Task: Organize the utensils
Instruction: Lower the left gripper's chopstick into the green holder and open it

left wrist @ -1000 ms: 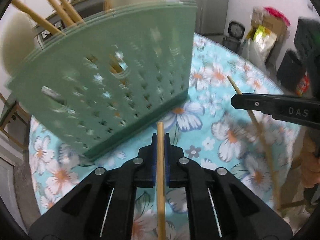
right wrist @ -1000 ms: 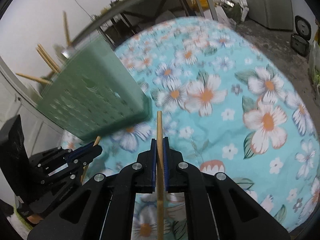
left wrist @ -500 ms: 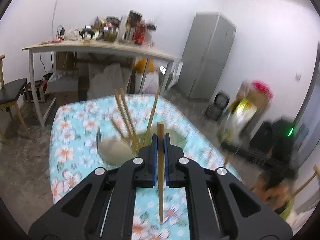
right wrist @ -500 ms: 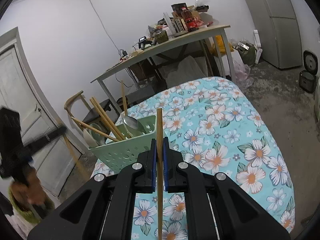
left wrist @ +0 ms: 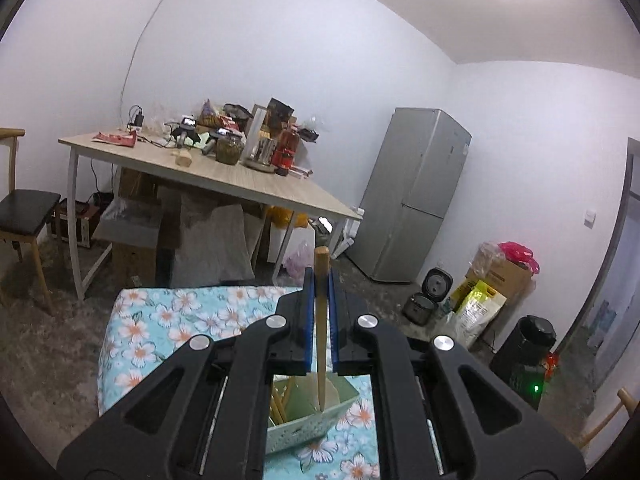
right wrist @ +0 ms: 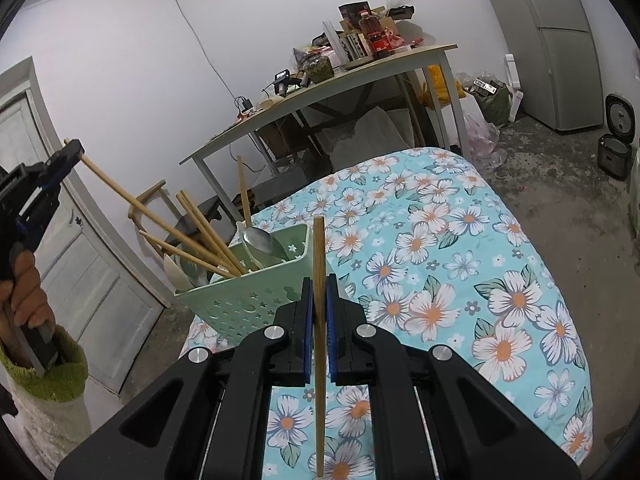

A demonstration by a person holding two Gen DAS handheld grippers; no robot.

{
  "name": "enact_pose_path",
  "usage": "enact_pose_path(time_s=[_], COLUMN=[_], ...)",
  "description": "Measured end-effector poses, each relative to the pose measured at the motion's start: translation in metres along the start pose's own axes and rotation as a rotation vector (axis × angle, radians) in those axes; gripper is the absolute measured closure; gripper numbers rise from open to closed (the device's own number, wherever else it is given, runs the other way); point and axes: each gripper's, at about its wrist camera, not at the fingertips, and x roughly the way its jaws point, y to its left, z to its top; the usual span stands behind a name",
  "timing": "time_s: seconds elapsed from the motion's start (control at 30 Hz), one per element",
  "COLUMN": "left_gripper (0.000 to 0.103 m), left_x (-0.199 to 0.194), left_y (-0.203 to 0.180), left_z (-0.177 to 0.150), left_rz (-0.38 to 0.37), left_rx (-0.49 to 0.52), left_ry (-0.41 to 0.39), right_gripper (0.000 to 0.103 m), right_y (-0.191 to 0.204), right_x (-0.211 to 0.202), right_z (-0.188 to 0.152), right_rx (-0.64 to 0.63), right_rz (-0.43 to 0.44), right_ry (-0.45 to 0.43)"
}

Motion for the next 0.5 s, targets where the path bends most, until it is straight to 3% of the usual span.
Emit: enact_pose_path(time_s=[0.23, 0.5], left_gripper=[0.098, 0.098], left_x=[-0.011, 0.013], left_y=[-0.001, 0.006], left_z=[0.010, -0.008], left_rz=[0.013, 0.066], left_rx=[0.004, 0.029], left_ry=[-0.047, -0.017], right_gripper=[0.097, 0.097], right_y=[-0.004, -0.003], right_x=[0.004, 0.007], right_z=[-0.001, -0.002], right_rx=[0.011, 0.009], right_rz=[0.002, -0.001], right_ry=[0.011, 0.020])
